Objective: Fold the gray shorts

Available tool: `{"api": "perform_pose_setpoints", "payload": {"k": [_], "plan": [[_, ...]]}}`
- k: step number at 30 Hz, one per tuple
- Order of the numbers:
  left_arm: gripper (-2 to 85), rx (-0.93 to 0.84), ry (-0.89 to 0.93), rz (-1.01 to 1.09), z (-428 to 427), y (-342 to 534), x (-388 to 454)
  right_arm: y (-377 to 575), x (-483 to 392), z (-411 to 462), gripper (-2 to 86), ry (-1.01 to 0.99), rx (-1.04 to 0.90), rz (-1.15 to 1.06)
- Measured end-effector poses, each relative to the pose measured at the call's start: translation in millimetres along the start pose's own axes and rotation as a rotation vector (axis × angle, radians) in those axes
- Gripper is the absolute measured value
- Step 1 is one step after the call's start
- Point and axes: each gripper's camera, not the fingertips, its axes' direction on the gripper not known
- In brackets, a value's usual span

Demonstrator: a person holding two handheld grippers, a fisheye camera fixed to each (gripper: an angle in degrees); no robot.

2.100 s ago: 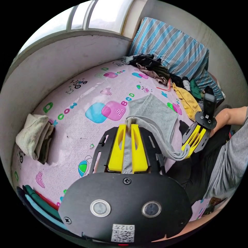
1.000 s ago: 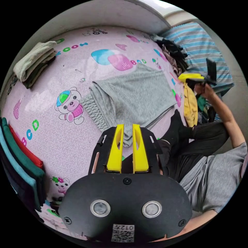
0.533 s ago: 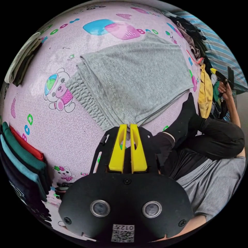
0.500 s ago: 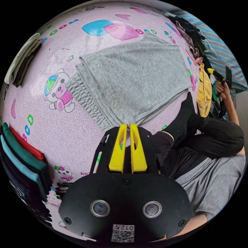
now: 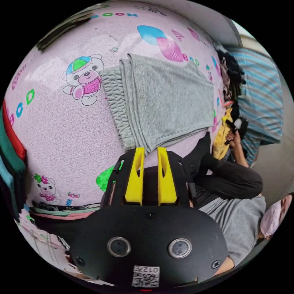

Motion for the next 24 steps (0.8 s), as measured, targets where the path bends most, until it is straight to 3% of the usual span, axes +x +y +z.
{"api": "perform_pose_setpoints", "payload": {"k": [5, 10, 18, 24], "plan": [[10.6, -0.009, 0.011, -0.078, 7, 0, 5, 19, 21, -16, -0.7, -0.045, 0.036, 0.075], [9.8, 0.149, -0.13, -0.08, -14, 3, 35, 26, 20, -24, -0.7, -0.027, 0.026, 0.06], [5.1, 0.105, -0.18, -0.106, -7, -4, 60, 23, 23, -22, -0.7, 0.028, -0.018, 0.055], [1.0, 0.127, -0.258, 0.083, -43, 11, 117, 24, 32, -11, -0.8, 0.098, -0.113, 0.072]]}}
